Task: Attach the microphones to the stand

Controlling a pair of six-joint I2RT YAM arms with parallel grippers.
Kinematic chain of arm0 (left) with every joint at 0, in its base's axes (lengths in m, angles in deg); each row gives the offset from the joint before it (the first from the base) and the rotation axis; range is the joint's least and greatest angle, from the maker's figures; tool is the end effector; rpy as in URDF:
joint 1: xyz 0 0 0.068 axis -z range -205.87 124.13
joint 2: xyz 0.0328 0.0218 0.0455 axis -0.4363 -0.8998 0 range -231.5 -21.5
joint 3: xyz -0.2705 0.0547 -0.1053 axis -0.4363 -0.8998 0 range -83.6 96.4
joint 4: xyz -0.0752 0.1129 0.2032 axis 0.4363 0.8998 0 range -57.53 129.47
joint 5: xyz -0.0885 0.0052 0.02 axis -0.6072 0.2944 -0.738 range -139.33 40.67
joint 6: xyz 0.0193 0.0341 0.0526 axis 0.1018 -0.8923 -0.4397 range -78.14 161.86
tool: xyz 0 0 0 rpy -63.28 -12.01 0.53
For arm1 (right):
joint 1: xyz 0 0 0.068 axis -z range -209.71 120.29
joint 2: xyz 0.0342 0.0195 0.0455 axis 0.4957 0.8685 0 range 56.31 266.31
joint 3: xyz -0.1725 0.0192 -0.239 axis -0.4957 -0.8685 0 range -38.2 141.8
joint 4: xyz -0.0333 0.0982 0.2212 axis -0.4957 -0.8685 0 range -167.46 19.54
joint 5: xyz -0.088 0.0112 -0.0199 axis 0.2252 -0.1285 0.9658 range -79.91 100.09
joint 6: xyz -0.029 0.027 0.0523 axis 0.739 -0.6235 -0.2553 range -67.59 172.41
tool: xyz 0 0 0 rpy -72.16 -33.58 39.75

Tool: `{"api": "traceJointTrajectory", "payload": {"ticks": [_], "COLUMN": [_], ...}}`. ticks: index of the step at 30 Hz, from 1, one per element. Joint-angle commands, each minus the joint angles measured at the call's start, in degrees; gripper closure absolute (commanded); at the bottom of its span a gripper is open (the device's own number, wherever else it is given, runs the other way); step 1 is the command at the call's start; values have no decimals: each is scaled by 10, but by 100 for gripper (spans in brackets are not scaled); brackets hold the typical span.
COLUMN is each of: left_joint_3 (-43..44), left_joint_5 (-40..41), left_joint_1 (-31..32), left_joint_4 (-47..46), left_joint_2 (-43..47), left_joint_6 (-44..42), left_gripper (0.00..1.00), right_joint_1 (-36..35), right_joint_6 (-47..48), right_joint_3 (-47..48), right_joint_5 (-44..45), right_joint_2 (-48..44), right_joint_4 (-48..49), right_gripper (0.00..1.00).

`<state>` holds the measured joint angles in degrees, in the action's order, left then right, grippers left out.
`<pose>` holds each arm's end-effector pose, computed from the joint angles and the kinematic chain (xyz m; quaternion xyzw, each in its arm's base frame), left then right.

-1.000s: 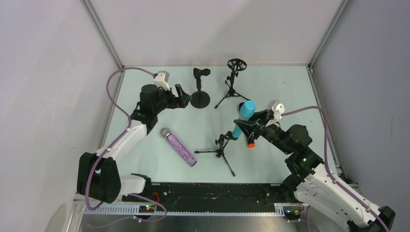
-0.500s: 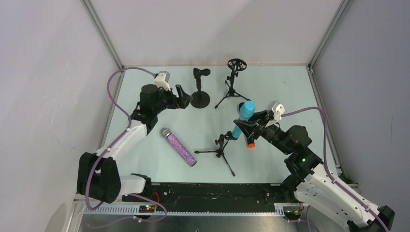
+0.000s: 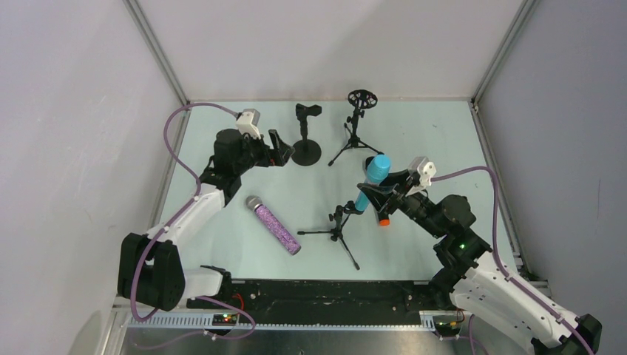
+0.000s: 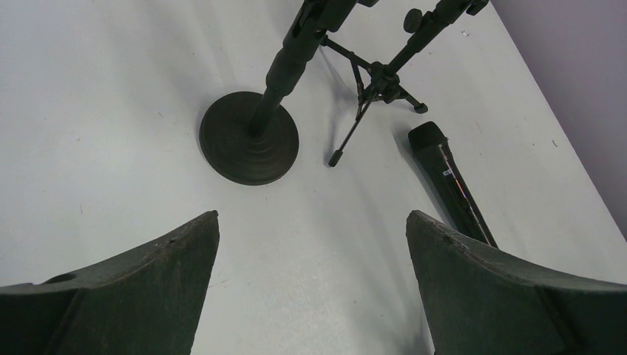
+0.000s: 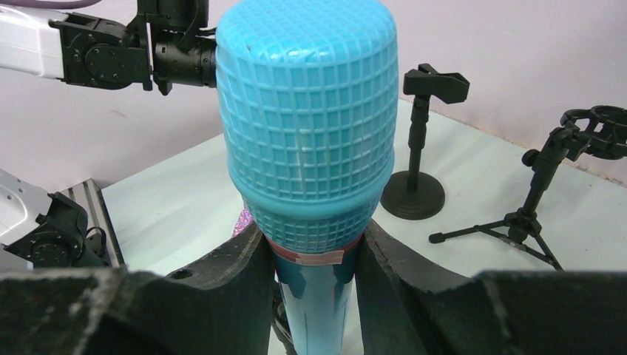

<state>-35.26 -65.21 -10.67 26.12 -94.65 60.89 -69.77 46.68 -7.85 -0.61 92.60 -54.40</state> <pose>0.2711 -0.0884 0.3086 0.0538 0.8059 -0.2775 0.5203 0.1032 0.0993 0.3416 -0.2569 0.5896 0.3521 0.6800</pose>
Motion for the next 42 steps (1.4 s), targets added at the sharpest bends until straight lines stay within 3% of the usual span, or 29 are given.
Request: {"api": "traceJointTrajectory", "payload": {"ticks": [1,42], "left_joint_3": [22,24], "left_joint_5": [-11,-21], "left_joint_1": [-2,-1], "left_joint_4": [-21,-21], "left_joint_2": [0,4], "left_joint_6": [1,6], "left_gripper": [0,0], "right_joint_1": [-7,-8], "right_joint_6": [-9,-37], "right_joint_3": [-33,-132], "right_joint_5": [-1,-5], "right_joint_2": [10,43], "right_joint_4": [-58,1], "right_gripper": [100,100]}}
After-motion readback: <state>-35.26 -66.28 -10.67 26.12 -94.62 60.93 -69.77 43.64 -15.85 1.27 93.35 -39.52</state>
